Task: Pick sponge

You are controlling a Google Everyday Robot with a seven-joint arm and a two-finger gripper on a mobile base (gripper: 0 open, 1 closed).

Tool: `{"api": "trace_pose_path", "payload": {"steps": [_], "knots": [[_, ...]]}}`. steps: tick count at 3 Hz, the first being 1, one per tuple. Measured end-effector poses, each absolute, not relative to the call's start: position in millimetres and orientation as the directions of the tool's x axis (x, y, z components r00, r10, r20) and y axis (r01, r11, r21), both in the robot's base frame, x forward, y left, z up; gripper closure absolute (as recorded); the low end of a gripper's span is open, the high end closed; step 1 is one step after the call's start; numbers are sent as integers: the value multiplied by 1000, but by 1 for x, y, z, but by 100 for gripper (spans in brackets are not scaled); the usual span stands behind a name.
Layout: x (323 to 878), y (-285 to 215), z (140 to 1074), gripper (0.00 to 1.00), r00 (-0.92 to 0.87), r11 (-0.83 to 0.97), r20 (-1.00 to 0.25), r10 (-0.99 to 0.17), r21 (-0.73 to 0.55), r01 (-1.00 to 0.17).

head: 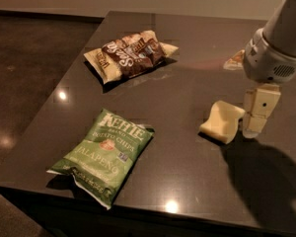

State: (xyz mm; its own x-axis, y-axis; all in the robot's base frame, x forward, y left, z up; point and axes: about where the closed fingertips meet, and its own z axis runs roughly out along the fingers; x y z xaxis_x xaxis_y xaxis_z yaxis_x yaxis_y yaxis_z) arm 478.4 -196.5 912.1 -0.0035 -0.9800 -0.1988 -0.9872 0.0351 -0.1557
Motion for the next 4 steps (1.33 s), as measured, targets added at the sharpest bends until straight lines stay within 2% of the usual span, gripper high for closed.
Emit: {"api": "trace_pose_path", "payload": {"steps": [2,4], "knots": [[475,-171,872,0,169,-150,-216,-962,-104,-983],[473,-165,850,0,228,-217,-209,-951,-75,-973]]}}
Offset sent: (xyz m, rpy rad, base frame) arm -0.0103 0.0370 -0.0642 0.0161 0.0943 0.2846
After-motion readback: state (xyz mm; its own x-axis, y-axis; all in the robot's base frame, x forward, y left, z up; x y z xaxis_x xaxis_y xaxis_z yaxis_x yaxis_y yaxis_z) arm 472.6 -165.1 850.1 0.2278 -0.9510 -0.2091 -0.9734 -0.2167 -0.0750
